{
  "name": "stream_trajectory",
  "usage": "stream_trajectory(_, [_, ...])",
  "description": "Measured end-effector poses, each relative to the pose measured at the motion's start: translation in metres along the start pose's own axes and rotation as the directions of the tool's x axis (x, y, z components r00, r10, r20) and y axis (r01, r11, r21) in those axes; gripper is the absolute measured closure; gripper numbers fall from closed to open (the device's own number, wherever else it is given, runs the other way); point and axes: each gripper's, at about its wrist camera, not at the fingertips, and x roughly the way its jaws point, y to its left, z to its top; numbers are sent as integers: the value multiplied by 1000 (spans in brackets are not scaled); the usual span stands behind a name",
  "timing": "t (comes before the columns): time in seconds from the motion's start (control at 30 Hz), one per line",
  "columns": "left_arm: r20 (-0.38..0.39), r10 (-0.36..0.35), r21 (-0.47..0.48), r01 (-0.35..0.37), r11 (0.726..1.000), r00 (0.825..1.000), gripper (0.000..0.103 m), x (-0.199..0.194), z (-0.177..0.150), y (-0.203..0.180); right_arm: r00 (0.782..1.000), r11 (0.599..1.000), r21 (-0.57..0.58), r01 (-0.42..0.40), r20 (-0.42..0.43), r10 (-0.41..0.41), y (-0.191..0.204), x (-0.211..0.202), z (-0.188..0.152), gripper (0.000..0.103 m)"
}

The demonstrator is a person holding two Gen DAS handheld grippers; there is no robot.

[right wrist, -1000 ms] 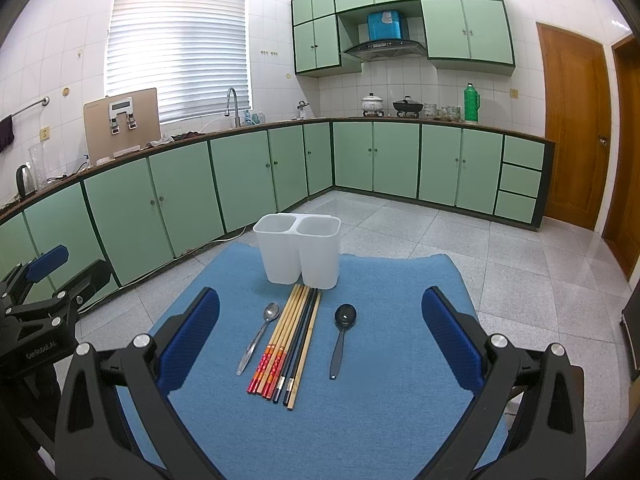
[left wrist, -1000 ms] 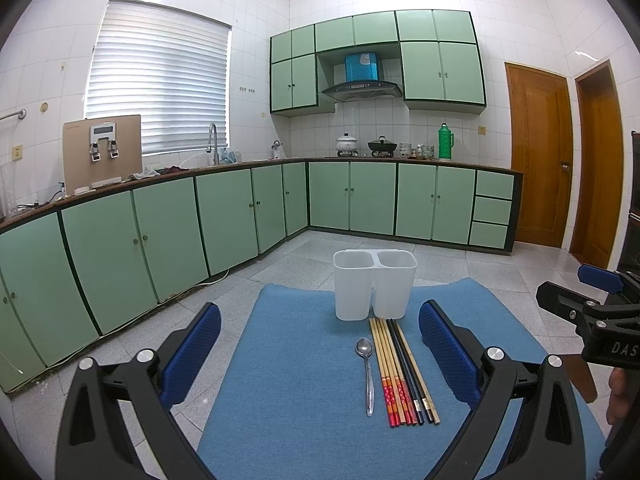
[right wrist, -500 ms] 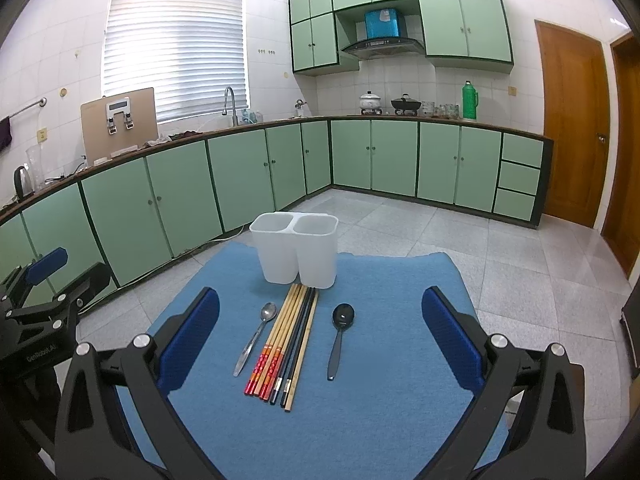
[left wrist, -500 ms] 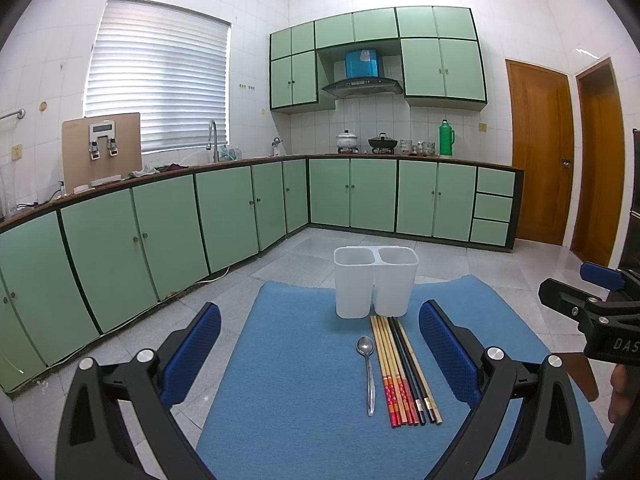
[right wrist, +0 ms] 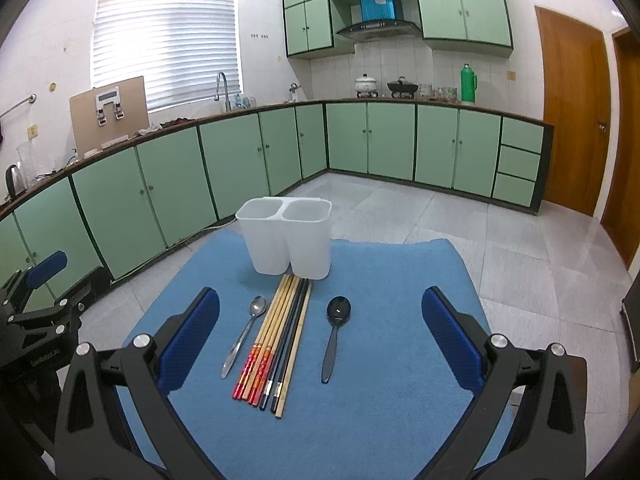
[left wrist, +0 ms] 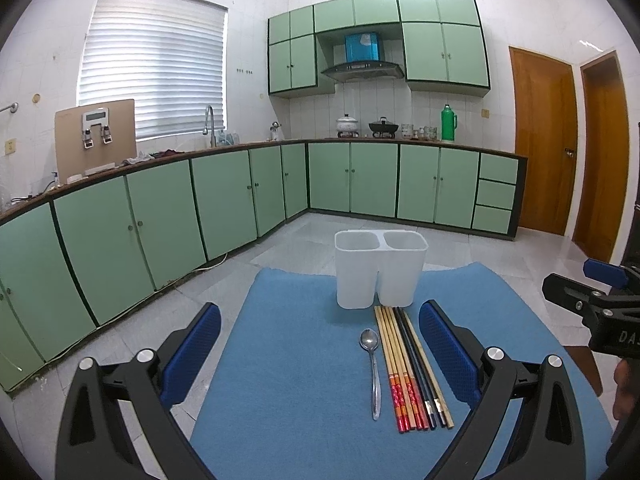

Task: Organize utensils
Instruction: 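Move the right gripper down to the black plastic spoon and grasp it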

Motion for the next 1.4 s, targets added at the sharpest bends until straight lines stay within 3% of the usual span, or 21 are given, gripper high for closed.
stream_trajectory(0.3, [-133, -12, -7, 11, 1000, 991, 6, 70, -11, 2, 995, 998, 41, 46, -95, -42, -22, 69, -2, 5])
stream_trajectory(0.57, [-273, 40, 24, -35, 999, 961, 6, 135, -33, 10, 957, 992, 57, 117, -274, -97, -41, 150, -26, 5])
stream_trajectory(0.8, [-350, 42, 9, -42, 999, 936, 6, 171, -51, 14, 939, 994, 43, 97, -335, -77, -30, 201, -35, 5])
stream_trajectory(0.87, [-360, 39, 3, -41, 999, 932, 6, 177, -55, 14, 933, 995, 30, 100, -350, -83, -25, 213, -36, 9])
stream_trajectory(0.93, [-367, 32, -3, -35, 999, 930, 6, 181, -57, 15, 926, 995, 30, 92, -371, -74, -23, 225, -35, 20])
stream_trajectory(1.07, [-374, 11, -3, -13, 1000, 928, 7, 186, -58, 13, 905, 995, 34, 98, -419, -74, -23, 242, -40, 27])
stream_trajectory(1.2, [-378, -24, -6, 23, 1000, 926, 7, 195, -54, 6, 887, 995, 41, 90, -457, -62, -24, 249, -48, 54])
stream_trajectory(1.27, [-384, -46, -2, 49, 999, 922, 7, 201, -53, -2, 895, 996, 12, 89, -441, -75, -25, 248, -44, 68])
stream_trajectory(1.4, [-393, -70, 17, 84, 996, 917, 7, 213, -52, -21, 897, 996, 52, 69, -441, -39, -35, 243, -42, 69])
